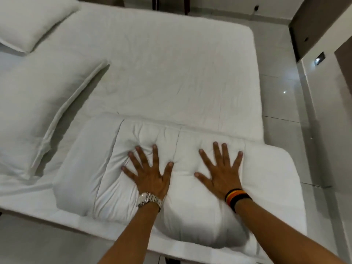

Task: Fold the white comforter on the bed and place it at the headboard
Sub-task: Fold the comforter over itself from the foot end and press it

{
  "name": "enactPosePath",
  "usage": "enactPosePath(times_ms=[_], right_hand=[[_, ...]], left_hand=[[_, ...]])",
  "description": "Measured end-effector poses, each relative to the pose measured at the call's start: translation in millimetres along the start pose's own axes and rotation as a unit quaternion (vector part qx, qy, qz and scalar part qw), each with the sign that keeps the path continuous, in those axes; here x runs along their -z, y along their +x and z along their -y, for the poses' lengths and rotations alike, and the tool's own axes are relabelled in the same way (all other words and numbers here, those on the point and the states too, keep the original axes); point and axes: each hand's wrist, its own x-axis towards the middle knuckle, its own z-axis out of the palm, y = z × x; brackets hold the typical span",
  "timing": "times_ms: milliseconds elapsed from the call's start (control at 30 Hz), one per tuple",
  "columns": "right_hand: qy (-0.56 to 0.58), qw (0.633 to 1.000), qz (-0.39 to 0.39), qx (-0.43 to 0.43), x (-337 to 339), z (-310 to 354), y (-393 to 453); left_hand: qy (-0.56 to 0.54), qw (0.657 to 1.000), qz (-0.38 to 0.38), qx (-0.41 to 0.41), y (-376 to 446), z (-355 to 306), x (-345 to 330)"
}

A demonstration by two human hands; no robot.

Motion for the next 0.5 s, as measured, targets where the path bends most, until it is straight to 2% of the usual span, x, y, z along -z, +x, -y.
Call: enactPosePath(times_ms=[167, 267, 500], right_hand=[[-0.007, 0.999, 0.018, -0.046, -36, -27, 97], [0.0, 0.998, 0.031, -0.057, -51, -36, 120], [0.058, 0.995, 0.085, -0.014, 8, -33, 112]], left_hand=[[0.0, 0.999, -0.014, -0.046, 82, -25, -36], [0.008, 0.998, -0.007, -0.06, 109, -32, -48], [-0.006, 0.999, 0.012, -0.032, 71, -19, -13]])
